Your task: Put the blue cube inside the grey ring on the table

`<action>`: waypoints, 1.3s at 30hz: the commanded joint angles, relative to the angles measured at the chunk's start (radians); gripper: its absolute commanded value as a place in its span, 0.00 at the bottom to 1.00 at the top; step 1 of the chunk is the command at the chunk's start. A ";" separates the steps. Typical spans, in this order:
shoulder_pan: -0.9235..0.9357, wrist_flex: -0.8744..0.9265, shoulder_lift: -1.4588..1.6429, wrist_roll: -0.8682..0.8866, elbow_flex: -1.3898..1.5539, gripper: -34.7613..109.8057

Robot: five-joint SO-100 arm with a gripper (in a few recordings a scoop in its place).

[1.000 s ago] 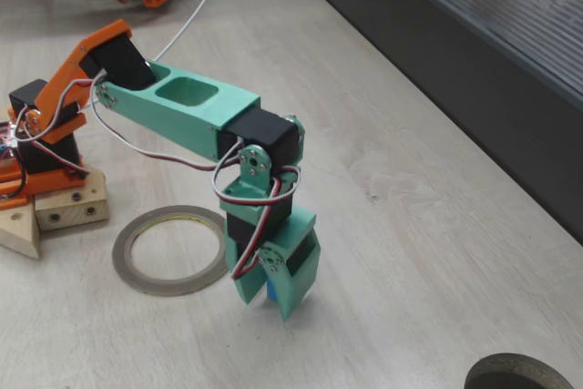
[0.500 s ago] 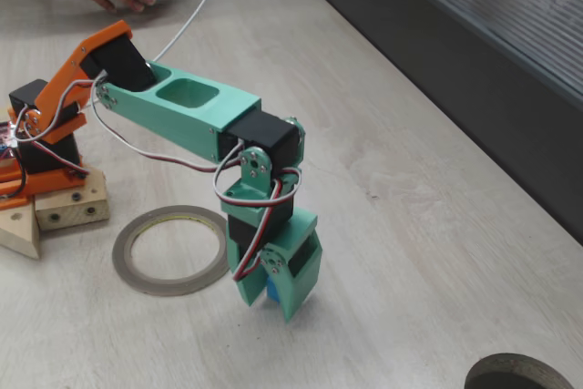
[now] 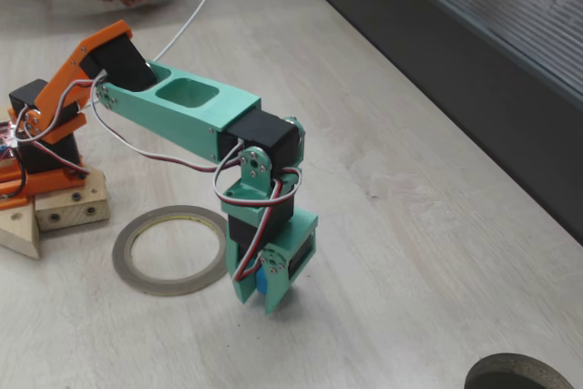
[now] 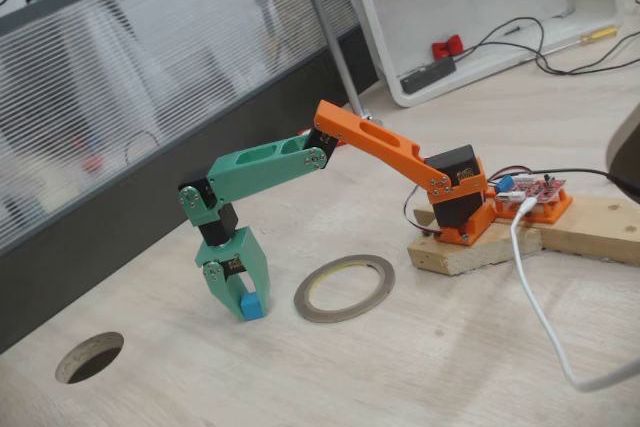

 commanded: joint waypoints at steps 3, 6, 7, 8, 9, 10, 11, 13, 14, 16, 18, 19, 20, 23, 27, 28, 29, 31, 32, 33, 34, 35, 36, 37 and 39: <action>0.012 0.021 0.026 0.020 -0.018 0.26; 0.012 0.021 0.026 0.020 -0.018 0.26; 0.012 0.021 0.026 0.020 -0.018 0.26; 0.012 0.021 0.026 0.020 -0.018 0.26; 0.012 0.021 0.026 0.018 -0.018 0.26; 0.012 0.021 0.026 0.017 -0.018 0.26; 0.012 0.021 0.026 0.014 -0.018 0.26; 0.012 0.021 0.026 0.014 -0.018 0.26; 0.012 0.021 0.026 0.014 -0.018 0.26; 0.012 0.023 0.026 0.017 -0.018 0.26; 0.014 0.023 0.028 0.017 -0.018 0.26; 0.014 0.023 0.028 0.017 -0.018 0.26; 0.014 0.023 0.029 0.017 -0.018 0.26; 0.014 0.023 0.052 0.018 -0.018 0.26; 0.014 0.025 0.126 0.018 -0.008 0.26; 0.014 0.025 0.138 0.018 -0.008 0.26; 0.014 0.025 0.144 0.018 -0.008 0.26; 0.014 0.025 0.147 0.018 -0.008 0.26; 0.014 0.025 0.147 0.018 -0.008 0.26; 0.014 0.025 0.149 0.018 -0.008 0.26; 0.014 0.025 0.153 0.018 -0.008 0.26; 0.014 0.026 0.160 0.018 -0.008 0.26; 0.014 0.034 0.169 0.018 -0.008 0.26; 0.014 0.049 0.183 0.018 -0.008 0.26; 0.014 0.101 0.224 0.018 -0.008 0.26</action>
